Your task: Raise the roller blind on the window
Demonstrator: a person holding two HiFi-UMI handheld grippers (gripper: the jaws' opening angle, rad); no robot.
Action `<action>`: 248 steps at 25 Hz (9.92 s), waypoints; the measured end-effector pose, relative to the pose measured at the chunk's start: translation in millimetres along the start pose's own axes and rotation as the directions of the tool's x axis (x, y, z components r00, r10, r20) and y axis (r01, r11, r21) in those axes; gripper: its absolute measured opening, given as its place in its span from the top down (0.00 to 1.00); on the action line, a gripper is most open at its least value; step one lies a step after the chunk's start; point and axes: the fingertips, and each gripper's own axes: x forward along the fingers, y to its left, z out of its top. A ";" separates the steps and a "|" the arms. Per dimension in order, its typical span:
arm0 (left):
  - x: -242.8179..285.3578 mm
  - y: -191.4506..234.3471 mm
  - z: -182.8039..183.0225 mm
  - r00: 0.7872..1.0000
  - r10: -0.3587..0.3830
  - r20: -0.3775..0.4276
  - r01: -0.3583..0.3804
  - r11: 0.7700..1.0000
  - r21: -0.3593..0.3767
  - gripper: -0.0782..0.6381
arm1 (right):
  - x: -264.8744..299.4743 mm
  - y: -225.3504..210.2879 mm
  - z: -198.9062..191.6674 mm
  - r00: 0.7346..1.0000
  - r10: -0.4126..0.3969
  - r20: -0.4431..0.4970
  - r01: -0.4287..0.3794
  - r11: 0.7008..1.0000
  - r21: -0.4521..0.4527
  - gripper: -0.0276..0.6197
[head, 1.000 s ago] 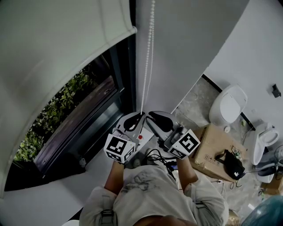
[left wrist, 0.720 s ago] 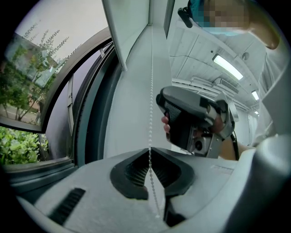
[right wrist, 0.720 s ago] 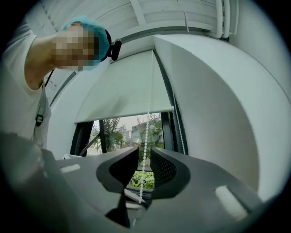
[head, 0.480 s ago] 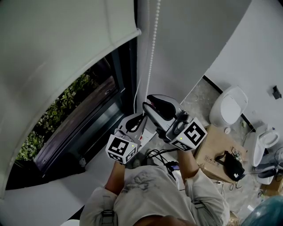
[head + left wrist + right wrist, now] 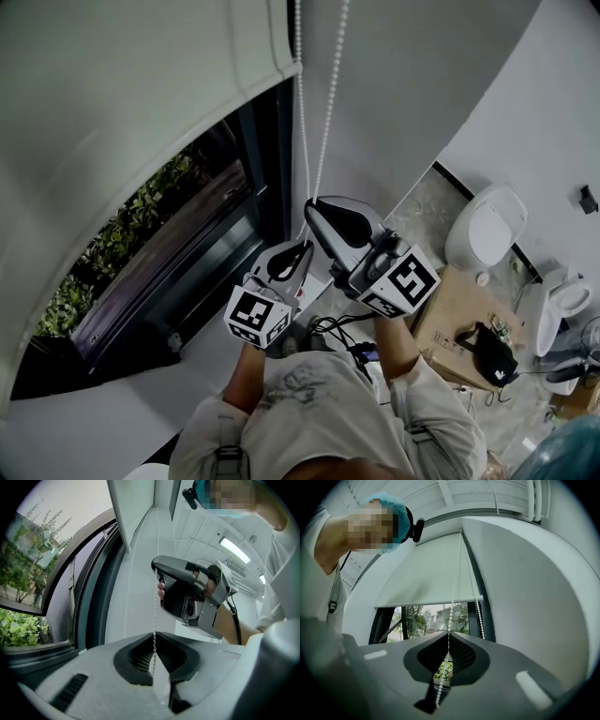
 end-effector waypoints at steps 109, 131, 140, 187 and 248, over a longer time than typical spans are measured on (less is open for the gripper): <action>2.4 3.4 60.6 0.997 0.030 0.075 -0.037 0.994 0.100 0.87 | -48.7 13.1 -186.6 0.935 -0.061 -0.349 0.111 0.986 0.127 0.94; -1.1 -0.3 -0.7 0.999 0.035 -0.031 -0.034 0.999 0.010 0.88 | -75.8 21.0 -240.3 0.884 -0.040 -0.465 0.132 0.977 0.167 0.94; -2.1 -2.7 -0.8 0.999 0.030 -0.025 -0.030 1.000 0.009 0.88 | -83.7 25.4 -228.6 0.892 -0.060 -0.449 0.112 0.989 0.092 0.89; -2.7 4.8 -24.7 0.998 0.029 -0.061 -0.030 0.999 -0.018 0.88 | 0.4 -5.8 -21.2 0.996 0.013 -0.090 -0.003 0.994 0.113 0.94; -23.3 27.1 39.3 0.997 0.055 0.052 -0.056 0.998 0.018 0.80 | -18.4 -4.8 -136.9 0.957 -0.052 -0.286 0.099 0.984 0.151 0.94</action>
